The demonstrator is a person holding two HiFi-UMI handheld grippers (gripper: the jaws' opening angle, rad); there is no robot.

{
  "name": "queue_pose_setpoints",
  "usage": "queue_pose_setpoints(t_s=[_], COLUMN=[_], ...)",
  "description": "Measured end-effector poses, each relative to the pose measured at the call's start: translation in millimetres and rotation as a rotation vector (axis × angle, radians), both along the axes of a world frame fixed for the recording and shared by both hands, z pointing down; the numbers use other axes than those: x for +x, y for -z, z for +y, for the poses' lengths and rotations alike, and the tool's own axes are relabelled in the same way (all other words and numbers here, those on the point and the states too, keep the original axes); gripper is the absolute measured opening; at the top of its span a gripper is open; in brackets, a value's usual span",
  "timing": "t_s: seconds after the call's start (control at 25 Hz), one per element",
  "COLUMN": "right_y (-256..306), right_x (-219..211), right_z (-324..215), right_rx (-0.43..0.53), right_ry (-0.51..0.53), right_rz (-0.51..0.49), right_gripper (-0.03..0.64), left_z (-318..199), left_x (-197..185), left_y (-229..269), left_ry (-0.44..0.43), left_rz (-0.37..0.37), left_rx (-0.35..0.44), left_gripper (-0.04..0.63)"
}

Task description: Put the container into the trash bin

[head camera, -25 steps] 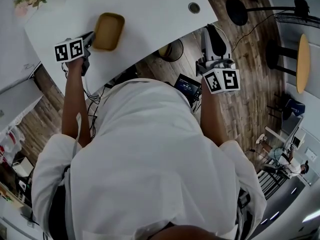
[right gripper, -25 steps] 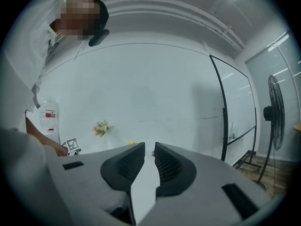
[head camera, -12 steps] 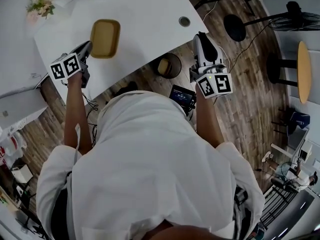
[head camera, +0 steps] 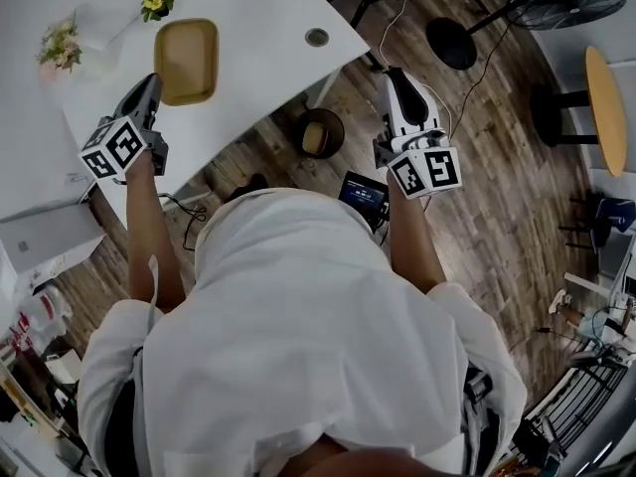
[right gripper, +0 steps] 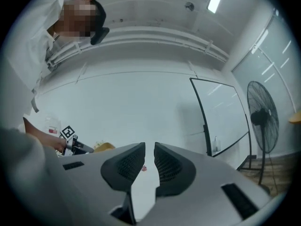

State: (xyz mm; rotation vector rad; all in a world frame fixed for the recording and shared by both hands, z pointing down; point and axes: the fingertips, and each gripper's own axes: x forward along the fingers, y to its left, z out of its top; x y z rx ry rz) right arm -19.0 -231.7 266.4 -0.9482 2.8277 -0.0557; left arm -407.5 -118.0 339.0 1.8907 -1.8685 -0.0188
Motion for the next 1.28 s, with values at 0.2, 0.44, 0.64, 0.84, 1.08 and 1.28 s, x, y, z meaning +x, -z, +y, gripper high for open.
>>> queue_pose_setpoints(t_s=[0.2,0.44,0.64,0.84,1.08,1.28], right_y=[13.7,18.5,7.4,-9.4,-39.9,-71.8], right_x=[67.8,160.6,227.6,275.6,301.1,308.0], right_z=[4.7,11.8,15.0,22.0,24.7,19.5], right_rx=[0.076,0.084,0.056,0.015,-0.054,-0.109], right_ry=[-0.055,-0.135,-0.193,-0.244,-0.263,-0.242], right_rz=[-0.011,-0.015,0.012,0.029,0.058,0.084], right_gripper=[0.080,0.080,0.080,0.080,0.080,0.077], left_z=[-28.5,-61.6,-90.1,-102.9,-112.2,-112.9], left_x=[71.6,167.8,241.5,300.7,346.0,369.3], left_y=[33.5,46.6,42.0,22.8,-17.1,-48.2], left_ry=[-0.064,-0.172,-0.257,-0.333,-0.385,-0.393], left_rz=[-0.049,-0.056,-0.055,-0.023,0.030,0.063], left_rx=[0.065,0.088,0.087,0.055,-0.015,-0.062], left_gripper=[0.020,0.020,0.019,0.020,0.020,0.020])
